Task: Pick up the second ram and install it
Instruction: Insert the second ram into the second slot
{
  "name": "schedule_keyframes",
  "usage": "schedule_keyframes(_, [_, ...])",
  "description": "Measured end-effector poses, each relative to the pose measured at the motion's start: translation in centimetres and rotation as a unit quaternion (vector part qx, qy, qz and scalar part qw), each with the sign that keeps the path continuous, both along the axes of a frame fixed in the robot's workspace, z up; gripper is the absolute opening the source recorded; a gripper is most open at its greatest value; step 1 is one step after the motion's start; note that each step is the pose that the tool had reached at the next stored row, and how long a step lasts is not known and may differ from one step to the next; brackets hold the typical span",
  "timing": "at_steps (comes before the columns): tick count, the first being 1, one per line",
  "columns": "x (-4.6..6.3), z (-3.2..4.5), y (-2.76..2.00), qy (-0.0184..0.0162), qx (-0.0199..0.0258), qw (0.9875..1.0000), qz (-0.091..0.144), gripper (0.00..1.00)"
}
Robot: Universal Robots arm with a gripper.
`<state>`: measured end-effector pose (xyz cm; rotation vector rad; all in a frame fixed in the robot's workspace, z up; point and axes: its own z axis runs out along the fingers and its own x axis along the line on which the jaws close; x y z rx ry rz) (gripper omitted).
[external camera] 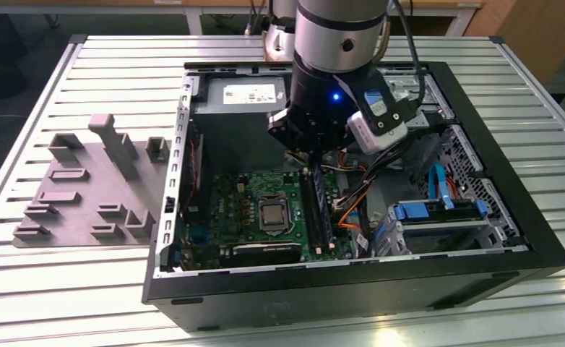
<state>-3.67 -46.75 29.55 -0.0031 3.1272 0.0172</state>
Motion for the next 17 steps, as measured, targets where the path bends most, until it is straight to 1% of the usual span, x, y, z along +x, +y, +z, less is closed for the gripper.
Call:
schedule_keyframes(6, [0.0,-1.05,-0.18,0.0000,0.0000,1.0000,-0.008,0.14])
schedule_keyframes(11, [0.4,-1.96,-0.20,0.0000,0.0000,1.0000,-0.009,0.14])
schedule_keyframes(17, [0.4,-3.05,-0.20,0.0000,0.0000,1.0000,-0.009,0.14])
